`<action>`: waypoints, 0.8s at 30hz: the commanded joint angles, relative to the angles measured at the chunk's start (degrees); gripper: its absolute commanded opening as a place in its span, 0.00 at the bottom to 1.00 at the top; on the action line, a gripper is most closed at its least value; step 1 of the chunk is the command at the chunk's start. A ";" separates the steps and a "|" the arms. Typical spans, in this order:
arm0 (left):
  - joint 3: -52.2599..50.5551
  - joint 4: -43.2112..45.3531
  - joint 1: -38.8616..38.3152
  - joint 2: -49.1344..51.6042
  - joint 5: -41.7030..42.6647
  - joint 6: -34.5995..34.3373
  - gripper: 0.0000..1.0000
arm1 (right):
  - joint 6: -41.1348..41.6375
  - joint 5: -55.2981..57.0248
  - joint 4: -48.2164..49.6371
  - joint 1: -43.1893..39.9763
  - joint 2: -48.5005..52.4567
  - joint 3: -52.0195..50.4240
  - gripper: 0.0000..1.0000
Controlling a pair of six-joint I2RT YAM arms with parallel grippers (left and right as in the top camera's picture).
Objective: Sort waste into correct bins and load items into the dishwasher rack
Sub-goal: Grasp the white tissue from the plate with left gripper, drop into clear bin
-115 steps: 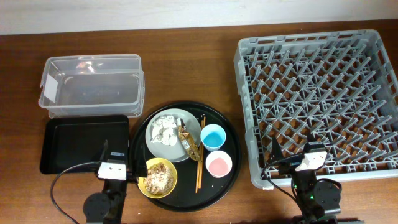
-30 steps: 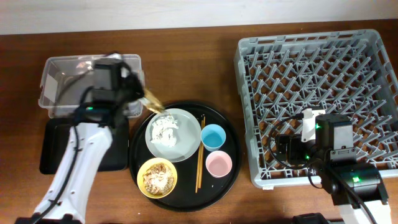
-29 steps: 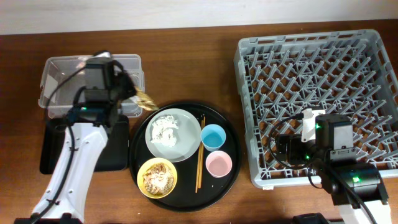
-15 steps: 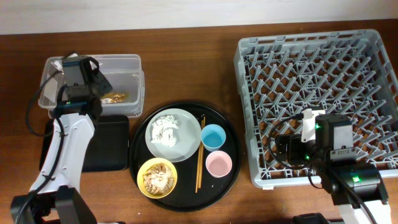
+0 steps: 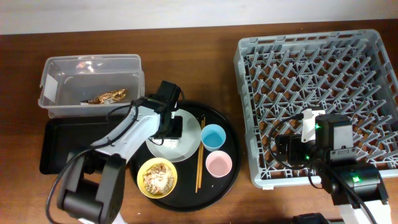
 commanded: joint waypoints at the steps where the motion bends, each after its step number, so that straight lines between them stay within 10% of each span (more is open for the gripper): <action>1: -0.15 -0.22 0.00 1.40 -1.01 0.81 0.00 | 0.00 -0.15 -0.07 0.31 -0.09 0.98 0.99; 10: 9.33 -4.66 4.98 -11.37 -2.62 0.81 0.00 | 0.00 -0.13 -0.28 0.31 -0.09 0.98 0.99; 16: 9.92 9.66 19.50 -14.47 -9.90 0.81 0.01 | 0.00 -0.13 -0.28 0.31 -0.07 0.98 0.99; 20: 9.92 14.56 22.91 -11.41 -9.62 0.83 0.57 | 0.00 -0.13 -0.37 0.31 -0.09 0.98 0.98; 24: 9.92 8.02 20.50 -12.59 2.56 0.87 0.64 | 0.00 -0.13 -0.42 0.31 -0.09 0.98 0.99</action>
